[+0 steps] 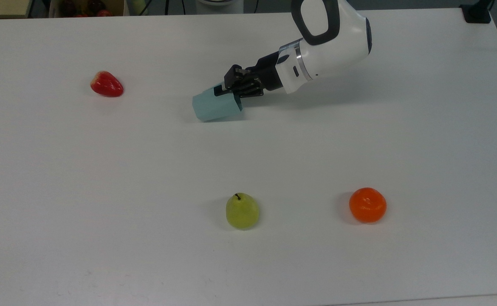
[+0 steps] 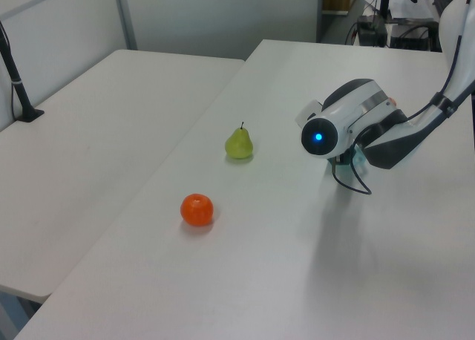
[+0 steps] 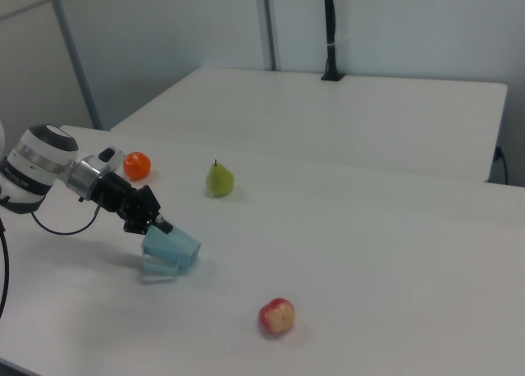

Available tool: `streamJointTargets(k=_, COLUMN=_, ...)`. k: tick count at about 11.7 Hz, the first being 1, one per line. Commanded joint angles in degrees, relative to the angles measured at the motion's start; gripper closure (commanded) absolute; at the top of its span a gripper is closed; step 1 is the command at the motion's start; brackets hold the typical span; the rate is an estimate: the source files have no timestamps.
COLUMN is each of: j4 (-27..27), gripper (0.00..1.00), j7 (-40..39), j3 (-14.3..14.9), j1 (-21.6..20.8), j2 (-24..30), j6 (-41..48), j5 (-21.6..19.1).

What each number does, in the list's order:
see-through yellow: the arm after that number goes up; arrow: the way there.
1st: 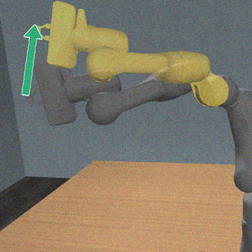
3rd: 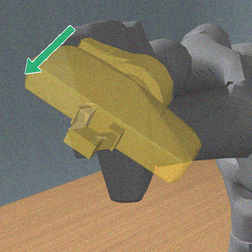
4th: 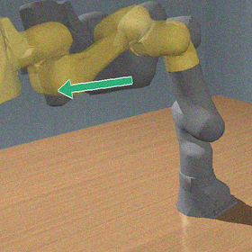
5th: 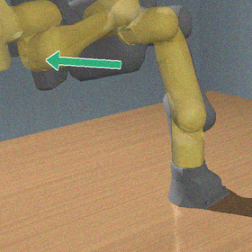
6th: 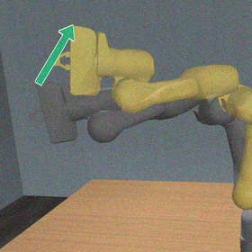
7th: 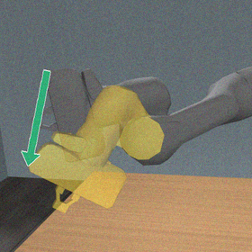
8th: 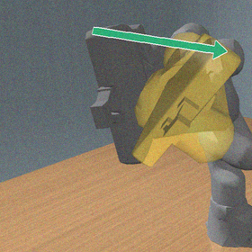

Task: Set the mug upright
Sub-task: 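Close the gripper on the mug rim, then lift the mug by its rim and swing it upright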

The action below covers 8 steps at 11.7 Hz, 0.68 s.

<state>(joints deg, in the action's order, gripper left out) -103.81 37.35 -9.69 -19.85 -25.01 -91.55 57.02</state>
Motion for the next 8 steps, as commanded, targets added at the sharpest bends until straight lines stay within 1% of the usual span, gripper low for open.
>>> streamJointTargets(k=1, j4=0.09, gripper=1.0, j7=0.7, j3=0.28, j1=-0.36, j2=-0.22, j6=-0.03, j5=-0.68)
streamJointTargets(k=3, j4=0.27, gripper=1.0, j7=0.62, j3=0.28, j1=-0.36, j2=0.22, j6=0.14, j5=-0.68)
streamJointTargets(k=6, j4=0.71, gripper=1.0, j7=-0.26, j3=0.28, j1=-0.27, j2=3.64, j6=0.5, j5=-0.94)
streamJointTargets(k=8, j4=2.9, gripper=1.0, j7=-2.54, j3=0.28, j1=0.34, j2=5.66, j6=0.67, j5=-1.81)
